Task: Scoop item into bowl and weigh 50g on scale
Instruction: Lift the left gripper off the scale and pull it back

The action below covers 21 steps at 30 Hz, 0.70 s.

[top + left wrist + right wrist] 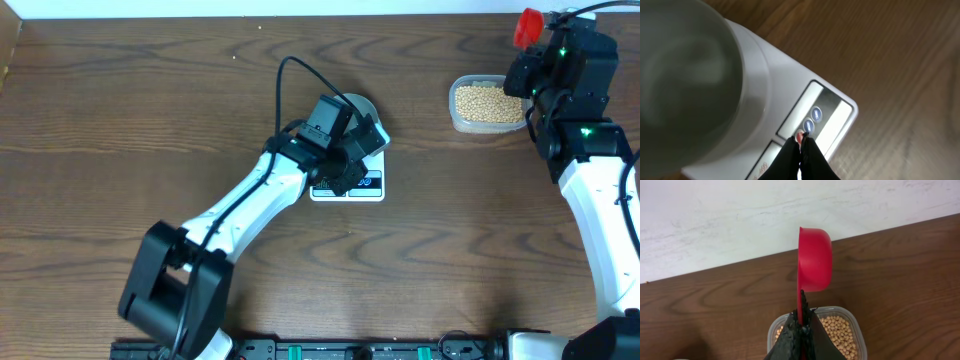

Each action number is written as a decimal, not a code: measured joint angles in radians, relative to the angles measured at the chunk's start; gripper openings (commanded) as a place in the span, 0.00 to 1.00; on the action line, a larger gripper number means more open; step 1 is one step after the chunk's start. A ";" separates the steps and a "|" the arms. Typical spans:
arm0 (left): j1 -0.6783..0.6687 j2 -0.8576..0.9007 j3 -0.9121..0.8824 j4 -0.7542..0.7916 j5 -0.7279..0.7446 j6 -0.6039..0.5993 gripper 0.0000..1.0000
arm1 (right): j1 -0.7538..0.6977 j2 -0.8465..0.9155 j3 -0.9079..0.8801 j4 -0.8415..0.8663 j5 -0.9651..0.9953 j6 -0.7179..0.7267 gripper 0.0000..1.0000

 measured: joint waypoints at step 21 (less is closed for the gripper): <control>0.127 -0.158 0.000 -0.167 0.000 0.000 0.07 | 0.000 0.000 0.000 0.000 0.000 -0.019 0.01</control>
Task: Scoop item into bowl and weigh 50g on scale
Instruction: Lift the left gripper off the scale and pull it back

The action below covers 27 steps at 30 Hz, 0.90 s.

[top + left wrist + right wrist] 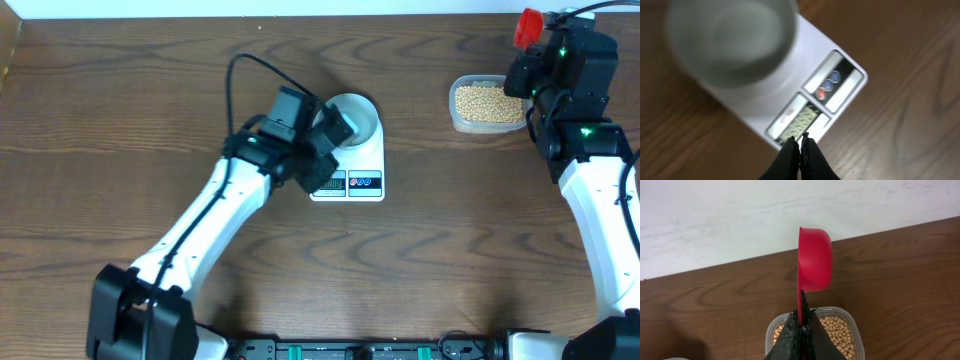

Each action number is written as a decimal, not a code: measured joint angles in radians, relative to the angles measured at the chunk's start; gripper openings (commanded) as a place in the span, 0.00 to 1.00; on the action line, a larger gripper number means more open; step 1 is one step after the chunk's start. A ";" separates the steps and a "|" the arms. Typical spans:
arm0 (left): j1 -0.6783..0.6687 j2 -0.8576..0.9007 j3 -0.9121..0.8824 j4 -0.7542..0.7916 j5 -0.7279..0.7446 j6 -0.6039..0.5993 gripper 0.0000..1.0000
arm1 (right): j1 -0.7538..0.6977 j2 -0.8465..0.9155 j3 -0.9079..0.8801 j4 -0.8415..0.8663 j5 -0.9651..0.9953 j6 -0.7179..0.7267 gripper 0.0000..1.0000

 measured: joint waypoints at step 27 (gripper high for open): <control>0.081 -0.022 0.000 0.011 -0.004 0.000 0.56 | 0.000 0.000 0.000 0.000 0.000 -0.003 0.01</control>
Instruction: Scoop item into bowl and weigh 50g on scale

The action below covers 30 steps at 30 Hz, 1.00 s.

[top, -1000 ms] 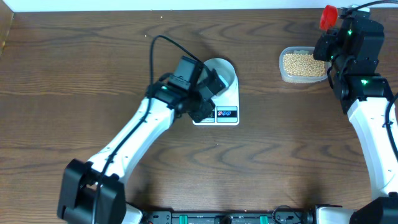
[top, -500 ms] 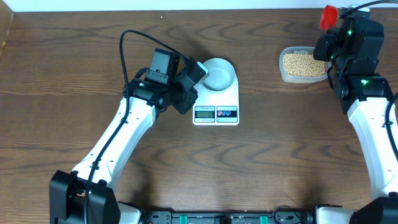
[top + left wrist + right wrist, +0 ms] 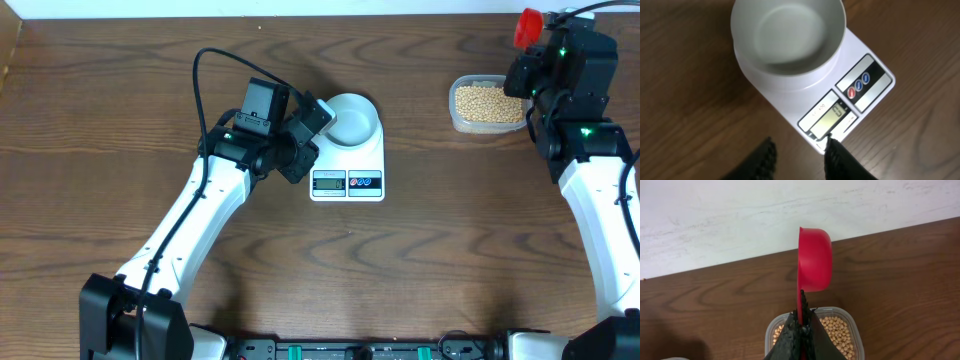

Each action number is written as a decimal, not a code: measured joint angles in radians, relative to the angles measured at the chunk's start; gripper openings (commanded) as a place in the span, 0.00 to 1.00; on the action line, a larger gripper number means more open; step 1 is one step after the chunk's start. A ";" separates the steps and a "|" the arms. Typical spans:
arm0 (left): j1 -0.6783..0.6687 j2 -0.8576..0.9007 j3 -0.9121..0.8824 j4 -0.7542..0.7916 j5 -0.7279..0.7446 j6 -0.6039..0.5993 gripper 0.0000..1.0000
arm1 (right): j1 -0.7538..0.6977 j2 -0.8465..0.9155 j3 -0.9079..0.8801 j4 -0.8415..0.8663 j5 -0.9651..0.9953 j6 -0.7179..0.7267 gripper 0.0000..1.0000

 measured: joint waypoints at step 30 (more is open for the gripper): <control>0.000 0.000 0.000 0.036 0.062 -0.003 0.98 | 0.000 0.000 0.000 0.000 0.000 0.000 0.01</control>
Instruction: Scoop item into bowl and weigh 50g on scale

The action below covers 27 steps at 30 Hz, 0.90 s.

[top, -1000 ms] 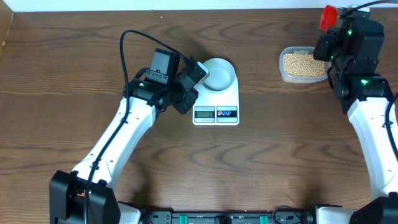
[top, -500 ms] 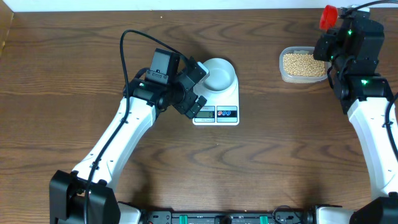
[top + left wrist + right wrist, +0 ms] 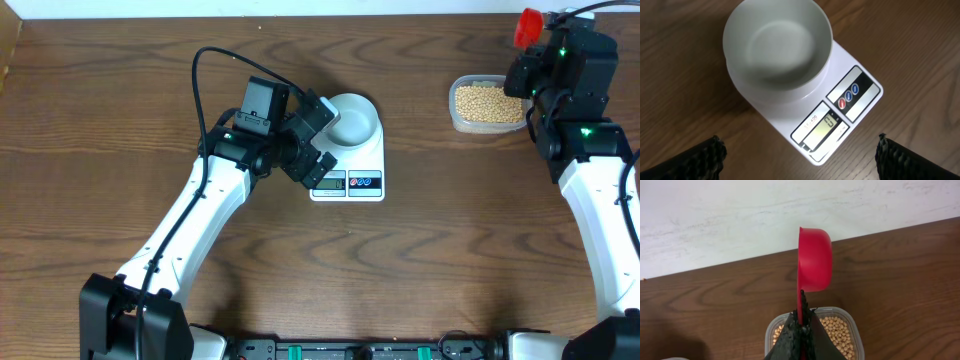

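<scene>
An empty white bowl (image 3: 355,121) (image 3: 777,50) rests on the white scale (image 3: 348,182) (image 3: 852,95), whose display is lit. My left gripper (image 3: 318,142) (image 3: 797,155) hovers open beside the scale's left side, its fingers spread wide. Over a clear tub of yellow beans (image 3: 486,104) (image 3: 840,332), my right gripper (image 3: 535,62) (image 3: 801,317) is shut on the handle of a red scoop (image 3: 527,27) (image 3: 814,259), which points up, on edge.
A brown wooden table (image 3: 450,250) carries everything. A white wall (image 3: 740,215) runs along its far edge, close behind the bean tub. A black cable (image 3: 215,60) loops from the left arm.
My left gripper's fingers have spread much wider apart; it sits in almost the same place by the scale. The right arm and scoop are unchanged.
My left gripper was shut with its tips on the scale's buttons. Then it sat shut farther left, over the display. Then it was left of the scale, partly open with the display lit; now wide open. The right held the scoop still throughout.
</scene>
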Each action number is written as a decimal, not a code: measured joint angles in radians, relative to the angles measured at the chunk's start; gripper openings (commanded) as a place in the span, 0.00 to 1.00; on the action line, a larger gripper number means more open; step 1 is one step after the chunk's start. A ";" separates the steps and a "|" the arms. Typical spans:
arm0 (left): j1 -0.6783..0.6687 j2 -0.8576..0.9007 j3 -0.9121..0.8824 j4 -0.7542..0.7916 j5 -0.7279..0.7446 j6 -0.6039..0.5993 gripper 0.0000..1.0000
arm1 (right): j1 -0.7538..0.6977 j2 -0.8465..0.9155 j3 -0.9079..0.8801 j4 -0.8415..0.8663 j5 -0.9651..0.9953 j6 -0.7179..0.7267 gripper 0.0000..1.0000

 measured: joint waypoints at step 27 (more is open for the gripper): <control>0.000 0.000 0.000 0.016 0.011 0.012 0.98 | 0.000 0.000 0.000 -0.023 0.000 0.000 0.01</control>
